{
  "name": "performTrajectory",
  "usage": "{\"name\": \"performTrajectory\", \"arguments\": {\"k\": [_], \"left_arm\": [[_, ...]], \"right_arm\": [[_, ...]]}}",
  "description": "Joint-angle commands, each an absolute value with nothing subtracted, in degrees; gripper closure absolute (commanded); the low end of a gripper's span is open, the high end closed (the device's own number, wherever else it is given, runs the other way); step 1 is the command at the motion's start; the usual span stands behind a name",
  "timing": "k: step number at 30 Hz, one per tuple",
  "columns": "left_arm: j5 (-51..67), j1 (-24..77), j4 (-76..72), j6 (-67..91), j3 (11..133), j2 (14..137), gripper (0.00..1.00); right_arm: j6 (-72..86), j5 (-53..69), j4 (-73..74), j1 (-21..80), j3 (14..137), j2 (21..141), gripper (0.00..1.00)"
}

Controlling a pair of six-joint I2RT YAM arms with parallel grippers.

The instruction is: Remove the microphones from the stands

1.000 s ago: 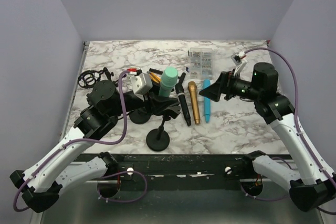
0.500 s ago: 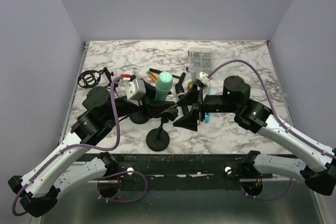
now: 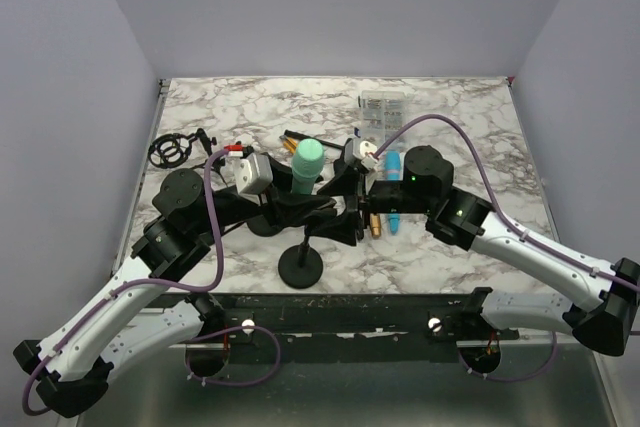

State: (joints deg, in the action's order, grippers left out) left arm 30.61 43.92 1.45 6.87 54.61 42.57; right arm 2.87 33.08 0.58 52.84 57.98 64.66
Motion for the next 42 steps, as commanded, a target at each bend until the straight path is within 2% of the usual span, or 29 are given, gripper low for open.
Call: {"name": "performTrajectory", "arguments": {"k": [1,3,5,7,8,9,10,15,21,29,36,42], "left_arm": [[29.6,43.6,-0.9,6.9,55.6,41.7,1.00],[29.4,43.6,-1.1,7.0,55.6,41.8,1.00],[29.4,43.6,-1.1,7.1,55.6,41.9,1.00],[29.3,43.6,-1.0,7.1,55.7,42.0,1.00],[29.2,43.6,-1.1,7.1,55.6,42.0,1.00],[29.1,43.5,-1.0,7.2,55.6,41.9,1.00],[28.8,43.5,-1.0,7.1,55.6,41.9,1.00],[26.8,43.5,-0.1,7.4,56.7,41.1,1.00],[22.9,43.5,6.6,7.4,63.7,39.4,1.00],[8.5,43.5,13.7,5.7,72.9,34.6,1.00],[-5.0,43.5,13.7,7.1,71.5,29.2,1.00],[-6.7,43.5,14.1,8.2,68.8,27.5,1.00]], "right_arm": [[2.6,32.9,-2.3,53.4,57.2,65.5,0.15],[2.5,33.4,-1.3,53.4,57.7,66.1,0.21],[2.3,33.7,-0.5,53.4,58.0,66.5,0.33],[2.2,33.9,-0.1,53.4,58.0,66.8,0.57],[1.9,33.5,-0.1,53.4,58.0,66.9,0.81],[1.6,32.8,0.7,53.4,57.8,66.7,0.96],[1.3,31.7,1.5,53.4,57.5,66.5,0.99],[1.1,27.1,1.4,53.4,56.3,65.2,0.99],[0.6,26.0,4.5,53.4,58.1,66.5,0.99],[0.9,23.5,4.5,53.4,58.6,66.4,0.99],[2.1,18.2,7.9,53.6,63.1,66.6,0.96],[0.6,17.4,12.7,53.9,67.7,67.5,0.94]]}}
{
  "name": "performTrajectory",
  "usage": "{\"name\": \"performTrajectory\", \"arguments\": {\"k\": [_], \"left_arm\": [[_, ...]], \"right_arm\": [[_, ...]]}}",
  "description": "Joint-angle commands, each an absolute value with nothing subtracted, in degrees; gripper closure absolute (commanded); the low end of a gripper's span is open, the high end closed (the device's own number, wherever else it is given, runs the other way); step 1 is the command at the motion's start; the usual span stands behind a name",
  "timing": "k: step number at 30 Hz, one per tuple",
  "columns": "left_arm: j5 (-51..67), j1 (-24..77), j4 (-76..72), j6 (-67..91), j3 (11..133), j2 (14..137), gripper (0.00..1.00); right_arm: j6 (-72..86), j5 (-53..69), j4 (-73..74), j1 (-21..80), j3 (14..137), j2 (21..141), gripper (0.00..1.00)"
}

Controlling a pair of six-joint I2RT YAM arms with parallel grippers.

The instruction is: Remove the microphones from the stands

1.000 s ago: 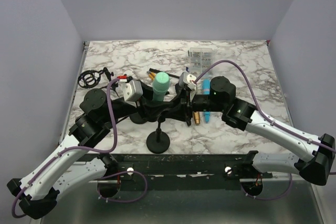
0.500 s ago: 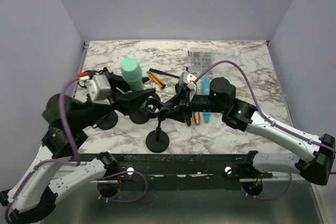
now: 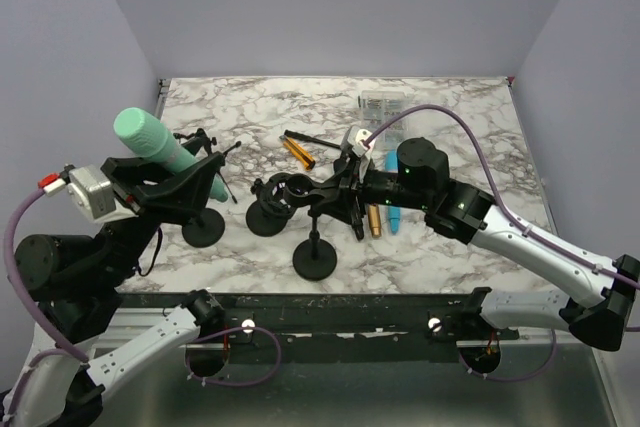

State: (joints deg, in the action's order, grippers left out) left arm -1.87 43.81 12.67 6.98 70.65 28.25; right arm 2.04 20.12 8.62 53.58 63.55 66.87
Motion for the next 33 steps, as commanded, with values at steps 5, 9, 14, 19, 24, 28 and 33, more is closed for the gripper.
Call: {"name": "performTrajectory", "arguments": {"k": [5,9,14,19,24,28,33], "left_arm": [[-5.3,43.5,14.0,9.6,68.0,27.5,1.00],[-1.7,43.5,15.3,11.2,69.1,28.9,1.00],[3.3,43.5,18.1,13.9,71.5,32.6,1.00],[2.7,43.5,21.3,20.8,74.6,37.0,1.00],[8.4,43.5,16.6,28.4,73.8,39.6,1.00],[9.3,43.5,12.3,35.3,72.4,41.1,1.00],[13.1,43.4,4.1,41.3,69.4,43.2,1.00]], "right_arm": [[0.6,18.1,12.2,54.1,67.1,69.2,0.91],[1.8,18.3,11.4,54.3,65.8,68.9,0.64],[4.5,14.6,12.9,54.4,66.3,66.3,0.09],[8.9,10.2,14.4,54.3,68.4,63.0,0.00],[15.6,11.9,16.3,54.3,73.5,62.7,0.00],[21.9,18.7,12.3,54.3,74.4,62.7,0.00],[33.2,29.7,-0.4,54.4,71.6,64.6,0.01]]}}
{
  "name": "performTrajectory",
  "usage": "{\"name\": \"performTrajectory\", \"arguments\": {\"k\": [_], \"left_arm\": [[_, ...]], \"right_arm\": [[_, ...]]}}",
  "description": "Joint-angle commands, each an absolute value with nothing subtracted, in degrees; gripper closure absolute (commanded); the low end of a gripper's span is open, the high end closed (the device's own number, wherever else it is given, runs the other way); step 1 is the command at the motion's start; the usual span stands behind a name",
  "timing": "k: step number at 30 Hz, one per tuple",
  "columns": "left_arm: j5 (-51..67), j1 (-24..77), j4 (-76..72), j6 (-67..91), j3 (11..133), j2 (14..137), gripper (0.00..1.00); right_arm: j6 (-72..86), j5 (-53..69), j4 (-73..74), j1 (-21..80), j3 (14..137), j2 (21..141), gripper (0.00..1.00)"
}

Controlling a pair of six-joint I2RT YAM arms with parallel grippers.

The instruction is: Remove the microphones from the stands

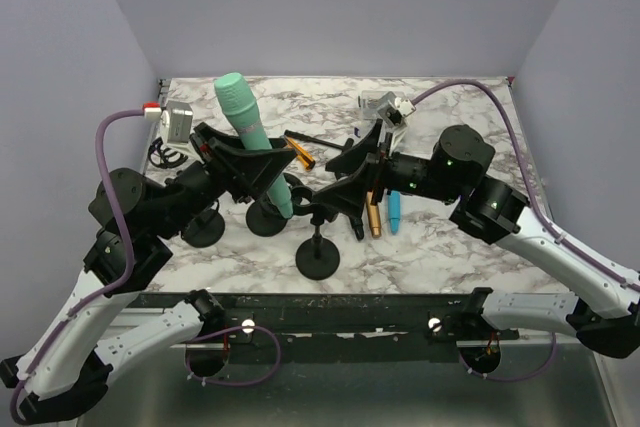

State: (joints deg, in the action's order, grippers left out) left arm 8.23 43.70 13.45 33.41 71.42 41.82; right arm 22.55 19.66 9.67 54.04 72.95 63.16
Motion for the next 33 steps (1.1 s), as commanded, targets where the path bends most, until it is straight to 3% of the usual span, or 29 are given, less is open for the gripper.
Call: {"name": "performTrajectory", "arguments": {"k": [1,6,11,16,21,24,26,30,33], "left_arm": [[13.8,43.4,2.9,42.1,69.1,43.6,1.00],[15.2,43.4,-2.0,45.7,66.8,45.3,1.00],[16.7,43.4,-5.2,47.9,64.8,46.3,1.00],[17.5,43.4,-6.0,48.3,64.1,46.8,1.00],[17.4,43.4,-6.2,49.0,64.1,46.6,1.00],[18.6,43.4,-5.0,47.7,65.7,47.2,0.99],[18.2,43.4,-4.1,47.2,66.3,47.0,0.66],[16.3,43.4,-2.7,44.5,66.5,45.3,0.12],[14.3,43.3,-0.1,42.0,67.1,44.1,0.02]], "right_arm": [[35.2,30.4,-3.1,54.4,71.1,65.0,0.03],[42.6,34.7,-13.8,54.3,67.9,66.5,0.12],[45.2,34.6,-17.4,54.3,66.7,68.1,0.27],[44.7,32.7,-17.6,54.3,66.4,68.4,0.56],[42.0,28.5,-13.2,54.3,66.6,67.9,0.99],[40.6,27.1,-12.1,54.3,66.5,67.2,0.99],[39.6,25.3,-11.2,54.3,66.5,66.3,0.99],[36.7,19.2,-7.6,54.3,67.0,63.3,0.99],[33.8,13.3,-3.6,54.3,67.9,60.9,0.99]]}}
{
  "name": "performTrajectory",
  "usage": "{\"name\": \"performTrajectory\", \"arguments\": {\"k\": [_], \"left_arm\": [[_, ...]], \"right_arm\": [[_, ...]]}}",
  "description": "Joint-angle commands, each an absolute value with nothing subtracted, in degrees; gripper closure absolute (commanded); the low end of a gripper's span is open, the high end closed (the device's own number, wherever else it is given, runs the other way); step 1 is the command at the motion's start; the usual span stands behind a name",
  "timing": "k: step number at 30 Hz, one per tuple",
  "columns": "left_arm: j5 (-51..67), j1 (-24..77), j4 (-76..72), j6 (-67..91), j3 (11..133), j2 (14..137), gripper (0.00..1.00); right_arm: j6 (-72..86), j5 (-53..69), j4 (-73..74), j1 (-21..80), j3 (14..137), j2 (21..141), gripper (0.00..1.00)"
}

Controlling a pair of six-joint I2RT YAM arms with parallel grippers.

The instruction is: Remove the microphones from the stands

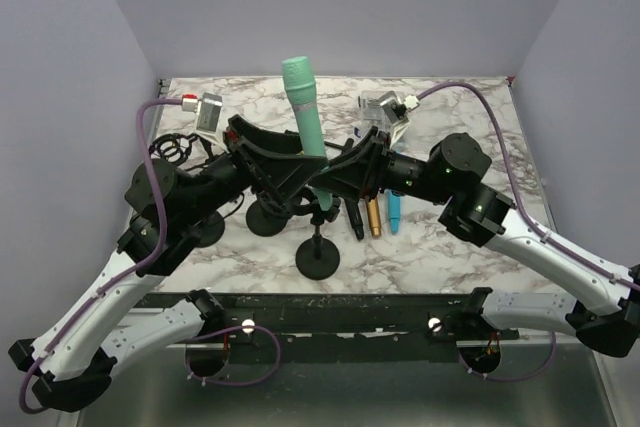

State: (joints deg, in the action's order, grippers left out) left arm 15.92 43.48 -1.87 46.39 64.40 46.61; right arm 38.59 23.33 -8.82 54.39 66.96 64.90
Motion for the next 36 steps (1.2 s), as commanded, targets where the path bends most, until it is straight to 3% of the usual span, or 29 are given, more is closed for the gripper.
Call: {"name": "performTrajectory", "arguments": {"k": [1,10,14,19,24,36], "left_arm": [[13.4,43.3,1.3,41.2,67.1,43.6,0.01],[-0.8,43.1,14.7,32.2,68.0,38.5,0.01],[-5.0,43.1,17.2,30.5,67.7,36.9,0.02],[-5.7,43.1,17.6,30.4,66.8,36.2,0.01],[-4.2,43.1,17.9,31.1,66.3,36.8,0.02],[-4.0,43.1,18.0,31.7,64.6,35.7,0.02]], "right_arm": [[32.6,10.4,-1.3,54.4,68.4,60.3,0.99],[22.3,-29.2,26.6,54.3,72.1,59.6,0.99],[21.8,-37.3,32.9,51.7,67.4,61.2,0.99],[25.4,-29.2,34.0,41.9,58.0,61.4,0.99],[25.5,-21.4,29.7,38.1,50.1,61.6,0.99],[26.7,-8.7,23.1,25.7,43.6,71.1,0.99]]}}
